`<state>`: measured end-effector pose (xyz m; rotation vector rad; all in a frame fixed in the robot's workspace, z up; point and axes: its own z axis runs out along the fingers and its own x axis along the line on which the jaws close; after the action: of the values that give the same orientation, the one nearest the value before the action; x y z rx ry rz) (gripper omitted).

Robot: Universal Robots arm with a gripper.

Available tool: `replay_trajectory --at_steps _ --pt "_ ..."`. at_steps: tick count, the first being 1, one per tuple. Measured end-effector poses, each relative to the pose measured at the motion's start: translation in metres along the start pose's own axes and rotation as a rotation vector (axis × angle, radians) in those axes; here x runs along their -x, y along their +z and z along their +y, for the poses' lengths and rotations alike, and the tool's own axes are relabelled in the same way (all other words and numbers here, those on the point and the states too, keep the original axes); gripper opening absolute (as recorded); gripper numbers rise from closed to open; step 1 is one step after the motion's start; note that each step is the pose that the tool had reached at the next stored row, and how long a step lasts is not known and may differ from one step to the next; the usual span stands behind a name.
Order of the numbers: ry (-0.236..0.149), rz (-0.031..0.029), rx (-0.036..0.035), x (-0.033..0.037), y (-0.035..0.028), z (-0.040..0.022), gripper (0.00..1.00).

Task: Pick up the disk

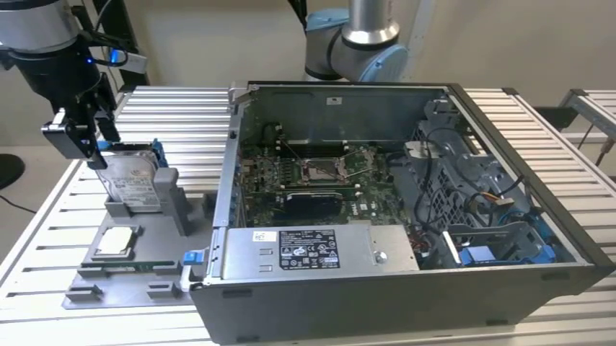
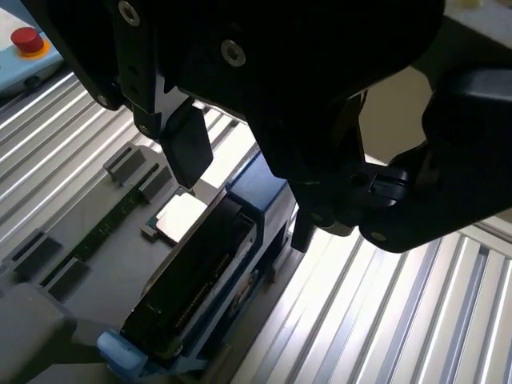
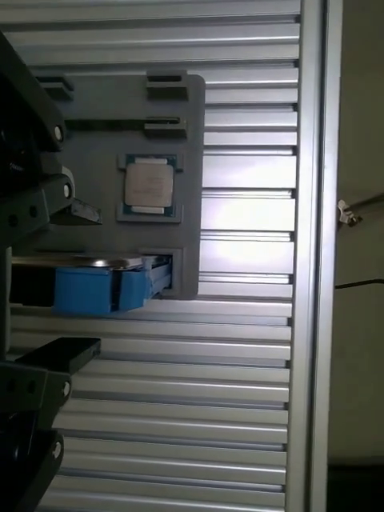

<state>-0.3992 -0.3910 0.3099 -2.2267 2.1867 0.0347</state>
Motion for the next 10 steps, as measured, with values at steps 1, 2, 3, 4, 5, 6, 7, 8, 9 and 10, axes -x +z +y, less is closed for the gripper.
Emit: replay_trajectory --at_steps 1,2,3,4,5,6,7,8,9,10 --pt "-0.003 -0.0001 0.0001 -0.0001 0.0018 0.0000 1.00" --pt "-0.007 -0.0003 0.0002 -0.0001 0.0036 0.0000 1.00" --pt "-0.010 -0.0006 0.0003 -0.0002 0.0054 0.0000 1.00" --pt "-0.012 -0.0008 0.0004 -0.0002 0.0072 0.0000 1.00" --pt "-0.013 -0.0010 0.0004 -0.0003 0.0087 0.0000 1.00" --pt "-0.015 -0.0013 0.0004 -0.0004 0.0104 0.0000 1.00" --pt "-0.016 -0.0015 0.0004 -0.0004 0.0119 0.0000 1.00" --pt "-0.016 -0.0016 0.0004 -0.0005 0.0134 0.0000 1.00" --pt "-0.017 -0.0016 0.0005 -0.0005 0.0150 0.0000 1.00" --pt "-0.018 -0.0016 0.0005 -0.0006 0.0167 0.0000 1.00"
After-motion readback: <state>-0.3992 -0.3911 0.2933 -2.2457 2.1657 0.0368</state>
